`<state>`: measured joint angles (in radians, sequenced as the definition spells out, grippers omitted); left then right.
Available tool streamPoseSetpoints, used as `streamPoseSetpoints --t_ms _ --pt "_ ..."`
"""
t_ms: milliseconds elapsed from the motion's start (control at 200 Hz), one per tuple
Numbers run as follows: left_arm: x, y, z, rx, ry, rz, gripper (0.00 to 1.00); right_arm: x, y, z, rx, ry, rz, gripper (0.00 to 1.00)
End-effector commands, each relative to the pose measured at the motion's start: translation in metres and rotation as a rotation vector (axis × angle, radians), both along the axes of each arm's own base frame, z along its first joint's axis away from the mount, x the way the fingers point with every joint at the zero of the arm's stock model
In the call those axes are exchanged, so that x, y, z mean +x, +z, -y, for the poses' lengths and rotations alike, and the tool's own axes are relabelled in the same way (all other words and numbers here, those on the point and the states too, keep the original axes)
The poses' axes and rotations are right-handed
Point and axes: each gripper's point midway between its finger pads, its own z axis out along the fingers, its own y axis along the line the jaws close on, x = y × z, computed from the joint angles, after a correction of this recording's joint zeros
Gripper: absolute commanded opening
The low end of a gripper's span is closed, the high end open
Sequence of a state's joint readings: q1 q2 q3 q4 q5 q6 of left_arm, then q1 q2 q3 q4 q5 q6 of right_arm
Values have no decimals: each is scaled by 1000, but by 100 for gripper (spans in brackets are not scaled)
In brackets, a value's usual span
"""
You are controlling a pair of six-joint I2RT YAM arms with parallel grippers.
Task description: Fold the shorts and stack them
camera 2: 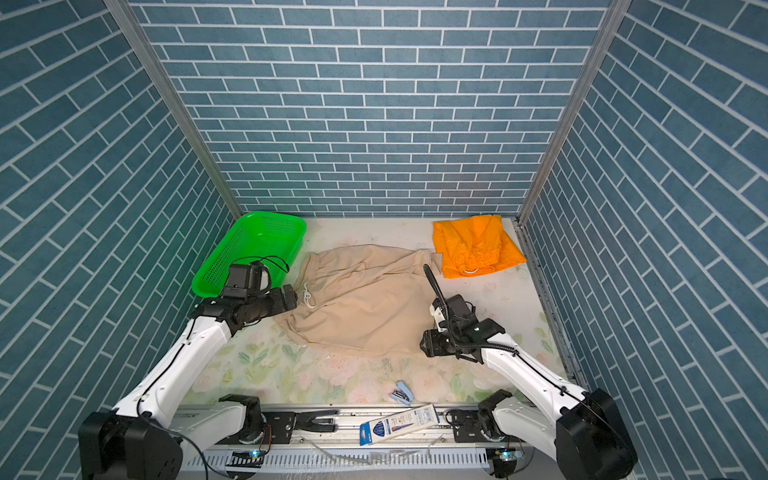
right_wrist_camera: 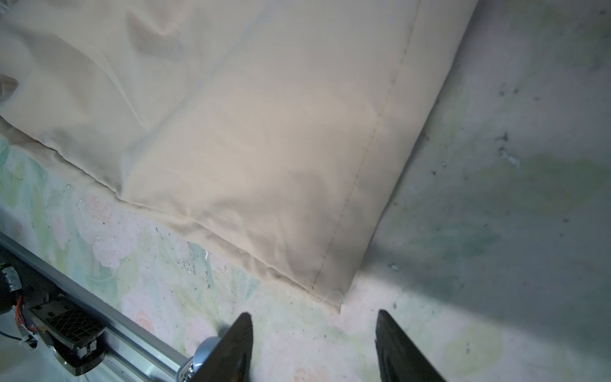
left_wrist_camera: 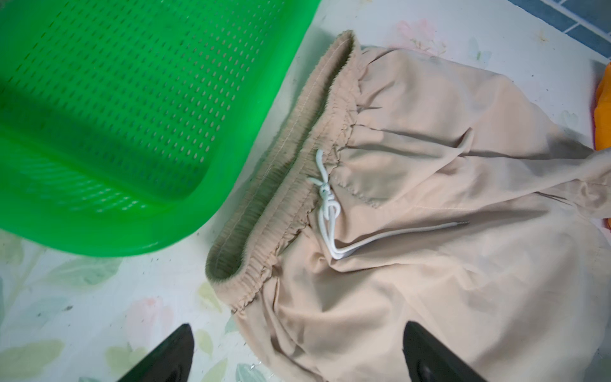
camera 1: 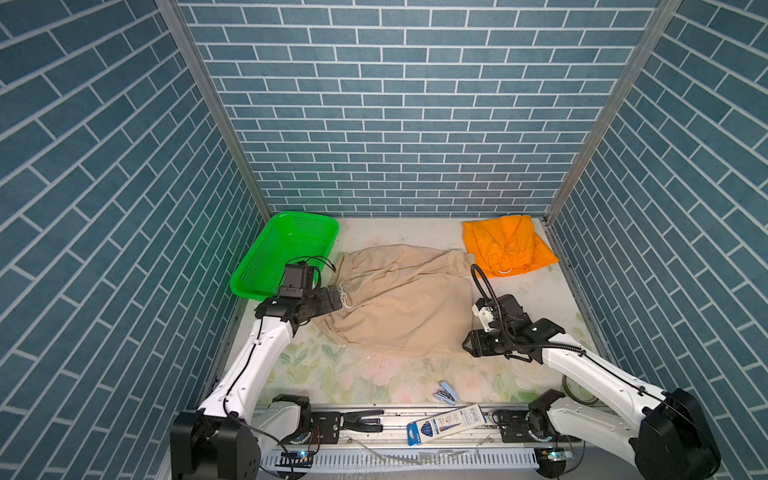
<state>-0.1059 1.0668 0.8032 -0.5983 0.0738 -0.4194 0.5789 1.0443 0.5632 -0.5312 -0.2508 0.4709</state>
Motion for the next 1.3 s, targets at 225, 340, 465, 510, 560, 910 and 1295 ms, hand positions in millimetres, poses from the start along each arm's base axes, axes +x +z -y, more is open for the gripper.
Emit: streamPoseSetpoints --t_ms 225,340,465,510,560,910,1295 --pt "-30 -29 -21 -68 113 -66 100 -8 -36 -4 -24 -78 -70 56" --pt "-29 -38 -22 -66 119 -66 100 -7 -44 -2 -47 -90 -68 50" --pt "-24 -52 -21 -94 136 -47 97 -6 -53 -3 -29 -125 -67 30" --pt "-23 -58 -21 -99 146 -47 96 -5 -53 -2 -26 -132 -66 21" --pt "-22 -62 -21 -101 146 -49 96 -4 -50 -3 -20 -136 -59 13" --pt "-4 -73 -20 -101 127 -16 77 -7 -21 17 -70 -159 6 0" --pt "-12 -102 -15 -83 55 -144 69 1 -10 11 -42 -158 40 0"
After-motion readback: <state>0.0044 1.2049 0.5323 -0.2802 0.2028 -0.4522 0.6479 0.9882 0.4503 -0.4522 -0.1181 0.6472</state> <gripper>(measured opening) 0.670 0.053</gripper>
